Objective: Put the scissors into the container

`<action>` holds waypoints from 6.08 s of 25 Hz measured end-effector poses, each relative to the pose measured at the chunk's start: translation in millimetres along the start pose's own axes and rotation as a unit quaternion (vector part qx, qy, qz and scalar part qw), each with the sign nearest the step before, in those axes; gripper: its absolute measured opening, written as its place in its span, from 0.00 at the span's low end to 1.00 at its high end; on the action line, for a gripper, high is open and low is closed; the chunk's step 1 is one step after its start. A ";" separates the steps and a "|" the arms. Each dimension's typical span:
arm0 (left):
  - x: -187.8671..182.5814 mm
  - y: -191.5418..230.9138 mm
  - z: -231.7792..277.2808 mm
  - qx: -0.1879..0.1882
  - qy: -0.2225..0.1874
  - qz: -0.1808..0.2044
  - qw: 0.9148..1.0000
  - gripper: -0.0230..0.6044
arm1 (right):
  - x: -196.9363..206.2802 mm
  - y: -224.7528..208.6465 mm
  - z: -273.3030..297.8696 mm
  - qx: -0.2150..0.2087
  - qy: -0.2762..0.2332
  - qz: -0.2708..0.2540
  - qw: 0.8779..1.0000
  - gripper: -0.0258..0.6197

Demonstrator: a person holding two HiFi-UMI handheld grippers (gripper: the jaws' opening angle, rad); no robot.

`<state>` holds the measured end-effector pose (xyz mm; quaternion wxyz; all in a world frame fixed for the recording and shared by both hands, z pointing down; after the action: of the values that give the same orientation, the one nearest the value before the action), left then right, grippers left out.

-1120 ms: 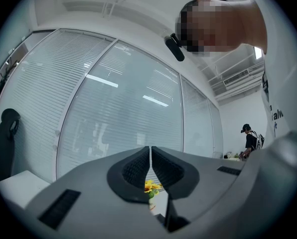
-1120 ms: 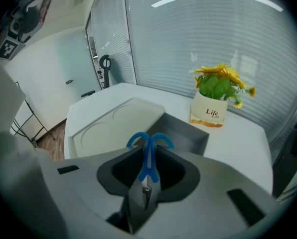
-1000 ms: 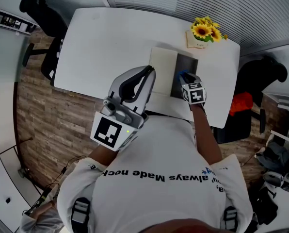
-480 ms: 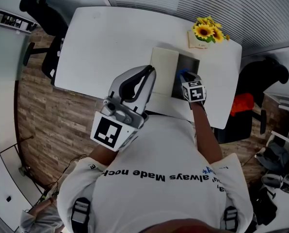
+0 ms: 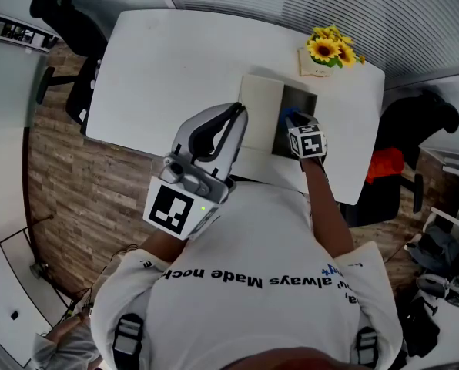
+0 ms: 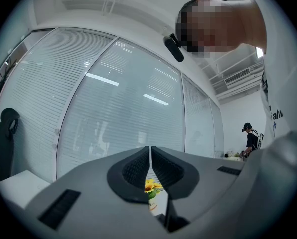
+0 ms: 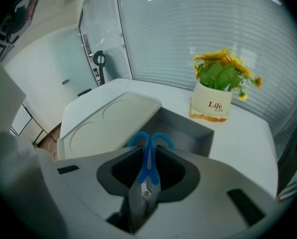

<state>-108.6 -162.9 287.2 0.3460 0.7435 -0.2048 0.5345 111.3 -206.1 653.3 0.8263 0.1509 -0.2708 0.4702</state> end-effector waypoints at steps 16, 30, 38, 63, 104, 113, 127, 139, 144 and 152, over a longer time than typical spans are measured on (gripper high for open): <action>2.5 3.9 4.1 0.002 0.006 -0.006 1.000 0.09 | 2.1 -0.3 16.6 -0.003 0.017 0.012 1.000 0.18; 3.5 9.4 3.2 0.003 0.007 -0.008 1.000 0.09 | -11.0 -9.0 22.0 0.020 0.059 0.026 0.998 0.18; -0.7 9.2 1.0 0.007 0.005 -0.005 1.000 0.09 | -16.7 -16.0 27.7 0.018 0.070 0.047 0.996 0.18; -0.9 7.6 -13.3 -0.013 0.004 0.001 1.000 0.09 | -12.1 -23.1 58.1 -0.009 0.085 0.105 0.991 0.18; 6.8 -54.9 -1.1 0.013 0.001 0.009 1.000 0.09 | -57.9 -26.6 -77.6 -0.013 -0.127 -0.012 0.992 0.17; 15.4 -78.0 11.8 0.016 0.007 0.011 1.000 0.07 | -73.1 -27.9 -138.9 -0.010 -0.195 -0.055 0.979 0.06; 34.4 -106.6 43.7 0.025 0.022 0.008 0.999 0.07 | -90.1 -39.6 -228.9 0.015 -0.271 -0.096 0.958 0.05; 50.3 -125.1 70.0 0.033 0.029 0.005 0.999 0.07 | -86.6 -53.2 -300.2 0.033 -0.323 -0.103 0.940 0.05; 53.2 -135.1 75.7 0.035 0.028 0.003 0.999 0.07 | -82.3 -52.1 -326.1 0.047 -0.333 -0.112 0.935 0.05; 56.4 -151.7 79.4 0.038 0.023 0.002 0.999 0.07 | -75.5 -47.0 -370.1 0.064 -0.357 -0.118 0.924 0.05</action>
<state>65.0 -114.7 280.1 0.3212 0.7431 -0.1781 0.5595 233.7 -96.2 310.1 0.7128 0.3924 -0.4974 0.3009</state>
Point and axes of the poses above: the fingertips, and each gripper's own axes: z forward along the fingers, y to its left, x out of its underside, the point moved 5 cm from there along -z, backward along the fingers, and after that the axes turned 8 degrees about -z, right-handed, at the moved point
